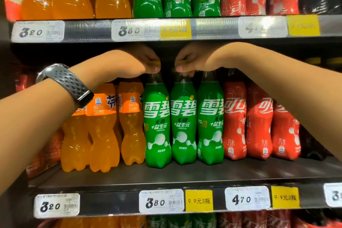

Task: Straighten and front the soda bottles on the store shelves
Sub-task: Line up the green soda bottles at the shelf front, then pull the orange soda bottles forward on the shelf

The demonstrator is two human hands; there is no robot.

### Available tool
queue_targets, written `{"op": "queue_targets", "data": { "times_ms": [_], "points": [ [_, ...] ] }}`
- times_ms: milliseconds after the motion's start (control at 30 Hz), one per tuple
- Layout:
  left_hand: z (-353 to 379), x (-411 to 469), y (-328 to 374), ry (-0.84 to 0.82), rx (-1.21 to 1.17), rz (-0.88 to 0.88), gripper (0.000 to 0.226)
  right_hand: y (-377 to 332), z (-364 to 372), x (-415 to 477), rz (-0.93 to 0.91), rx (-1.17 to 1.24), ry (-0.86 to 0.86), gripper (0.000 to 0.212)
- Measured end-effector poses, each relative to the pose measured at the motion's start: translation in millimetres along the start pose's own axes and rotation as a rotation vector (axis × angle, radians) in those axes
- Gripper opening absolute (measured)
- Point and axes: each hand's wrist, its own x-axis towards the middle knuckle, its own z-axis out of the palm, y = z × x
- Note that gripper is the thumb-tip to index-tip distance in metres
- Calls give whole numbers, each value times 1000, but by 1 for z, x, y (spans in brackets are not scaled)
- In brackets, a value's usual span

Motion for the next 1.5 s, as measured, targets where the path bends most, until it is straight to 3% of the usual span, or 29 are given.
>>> {"op": "queue_targets", "data": {
  "times_ms": [233,367,467,600,767,933,1067,1300,1433,1500],
  "points": [
    [0,-3,-3,-7,-59,0,16,-3,-1,-4,37,11,-12,25],
    [-7,-8,-2,-64,-42,-7,27,-8,-4,-4,64,-119,-20,35],
    [-17,-13,-8,-21,89,-17,30,-16,-3,-6,113,-191,17,53],
    [-34,-25,-24,20,360,-72,35,-42,14,-1,71,-246,119,59],
    [-47,-40,-39,-24,505,-156,42,-80,27,23,-37,-258,173,54],
    [-50,-46,-51,-9,515,-214,39,-95,35,55,-28,-423,96,52],
    [-50,-44,-53,-6,572,-243,52,-103,38,72,-30,-501,42,48],
    [-50,-49,-52,-5,646,-284,46,-97,41,80,-72,-394,57,37],
    [-52,-48,-52,-60,643,-283,68,-91,43,81,-91,-343,125,25],
    [-51,-48,-54,-64,652,-285,69,-93,44,79,-79,-305,154,36]
  ]
}}
